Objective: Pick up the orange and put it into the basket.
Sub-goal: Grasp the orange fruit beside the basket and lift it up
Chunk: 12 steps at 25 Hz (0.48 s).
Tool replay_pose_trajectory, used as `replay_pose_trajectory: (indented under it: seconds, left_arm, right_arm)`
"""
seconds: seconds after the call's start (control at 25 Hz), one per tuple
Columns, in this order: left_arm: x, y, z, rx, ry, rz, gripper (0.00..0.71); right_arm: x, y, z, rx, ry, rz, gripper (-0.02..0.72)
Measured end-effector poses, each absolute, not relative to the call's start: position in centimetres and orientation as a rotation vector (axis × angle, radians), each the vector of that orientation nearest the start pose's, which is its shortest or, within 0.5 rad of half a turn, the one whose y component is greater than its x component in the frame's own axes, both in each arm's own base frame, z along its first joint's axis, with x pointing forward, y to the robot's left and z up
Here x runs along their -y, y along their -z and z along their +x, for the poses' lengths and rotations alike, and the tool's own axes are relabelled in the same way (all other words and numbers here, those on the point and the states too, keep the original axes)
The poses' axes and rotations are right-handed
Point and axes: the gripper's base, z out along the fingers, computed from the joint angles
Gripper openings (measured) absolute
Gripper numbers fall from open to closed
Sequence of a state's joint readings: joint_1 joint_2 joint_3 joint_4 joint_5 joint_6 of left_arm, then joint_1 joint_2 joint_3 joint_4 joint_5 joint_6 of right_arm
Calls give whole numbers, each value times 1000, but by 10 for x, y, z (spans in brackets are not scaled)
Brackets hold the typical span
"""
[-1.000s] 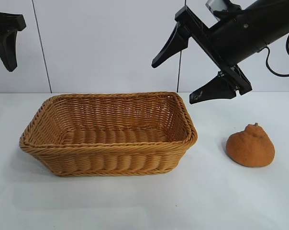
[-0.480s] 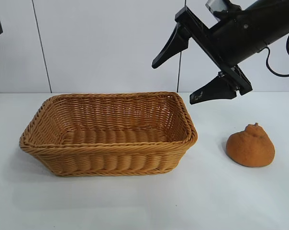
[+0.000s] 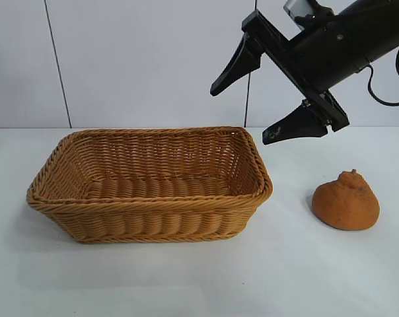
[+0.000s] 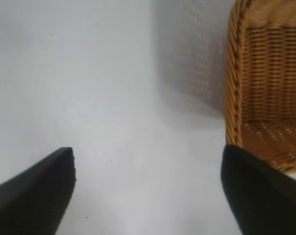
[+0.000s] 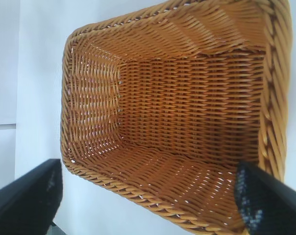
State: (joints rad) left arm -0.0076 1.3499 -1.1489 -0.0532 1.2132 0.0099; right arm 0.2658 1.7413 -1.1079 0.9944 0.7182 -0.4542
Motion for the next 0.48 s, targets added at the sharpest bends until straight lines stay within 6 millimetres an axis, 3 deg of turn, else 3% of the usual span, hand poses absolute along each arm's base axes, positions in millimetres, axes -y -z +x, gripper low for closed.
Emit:
replay_pose_trajectory:
  seconds: [0.04, 0.08, 0.36, 0.48]
  left_arm:
    - [6, -315, 235, -2879, 67, 10, 582]
    - [6, -315, 235, -2879, 67, 10, 582]
    - [4, -305, 140, -2788, 51, 19, 582]
    - [4, -296, 108, -2713, 50, 19, 582]
  right_arm:
    - [-141, -220, 328, -2620, -998, -53, 652]
    - [-141, -220, 328, -2620, -998, -53, 652]
    - [-141, -220, 327, -2622, -999, -56, 652]
    - [-141, -220, 327, -2622, -999, -56, 652]
